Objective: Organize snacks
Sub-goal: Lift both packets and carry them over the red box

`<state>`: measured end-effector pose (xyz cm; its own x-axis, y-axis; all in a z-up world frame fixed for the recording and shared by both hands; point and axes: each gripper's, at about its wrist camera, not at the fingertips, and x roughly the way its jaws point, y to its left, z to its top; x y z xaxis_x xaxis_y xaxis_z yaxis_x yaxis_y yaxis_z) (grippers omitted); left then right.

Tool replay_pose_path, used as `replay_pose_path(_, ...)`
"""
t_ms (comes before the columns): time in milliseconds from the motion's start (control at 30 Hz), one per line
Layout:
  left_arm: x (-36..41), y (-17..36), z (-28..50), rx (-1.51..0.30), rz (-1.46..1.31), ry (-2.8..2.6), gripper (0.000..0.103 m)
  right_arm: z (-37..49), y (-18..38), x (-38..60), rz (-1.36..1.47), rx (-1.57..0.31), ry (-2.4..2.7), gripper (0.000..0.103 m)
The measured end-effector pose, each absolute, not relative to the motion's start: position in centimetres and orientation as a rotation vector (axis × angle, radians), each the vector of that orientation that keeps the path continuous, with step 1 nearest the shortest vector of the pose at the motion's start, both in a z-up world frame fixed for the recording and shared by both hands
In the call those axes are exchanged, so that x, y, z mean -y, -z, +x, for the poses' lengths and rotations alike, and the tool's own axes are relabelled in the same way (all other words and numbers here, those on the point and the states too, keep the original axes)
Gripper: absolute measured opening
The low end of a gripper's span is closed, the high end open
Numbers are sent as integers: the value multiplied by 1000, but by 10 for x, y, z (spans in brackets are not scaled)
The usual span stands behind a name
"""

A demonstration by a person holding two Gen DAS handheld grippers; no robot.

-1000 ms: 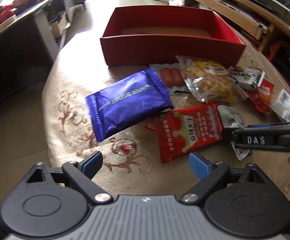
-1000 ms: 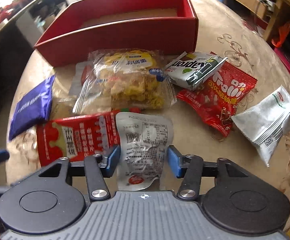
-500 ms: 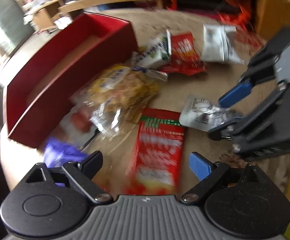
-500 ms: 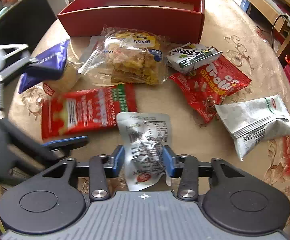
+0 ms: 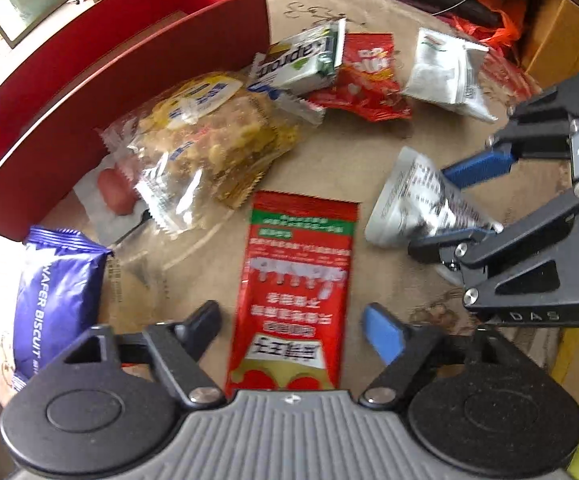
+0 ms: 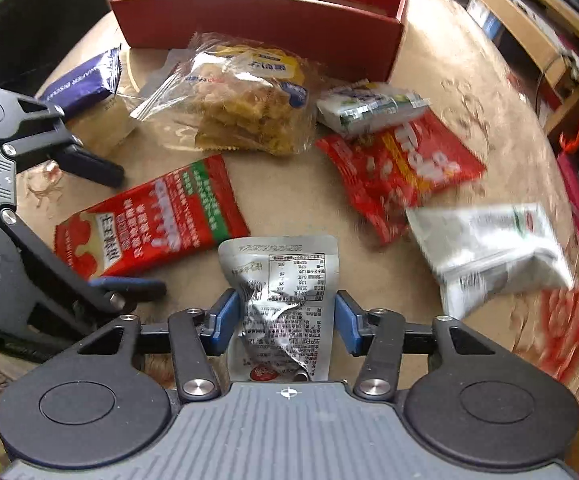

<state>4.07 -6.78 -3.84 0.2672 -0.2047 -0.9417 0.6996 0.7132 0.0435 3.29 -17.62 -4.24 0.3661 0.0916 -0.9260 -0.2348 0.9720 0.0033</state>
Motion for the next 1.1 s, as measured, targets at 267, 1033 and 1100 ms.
replay_pose_path(267, 89, 38, 52, -1161, 478, 631, 52, 11, 24, 203, -19, -1107, -162, 53)
replay_pose_path(1033, 79, 2, 45, -1096, 266, 469, 41, 9, -7, 223, 69, -977, -116, 53)
replay_pose_path(1100, 76, -9, 49, -1063, 231, 474, 41, 13, -10, 222, 74, -970, -114, 53)
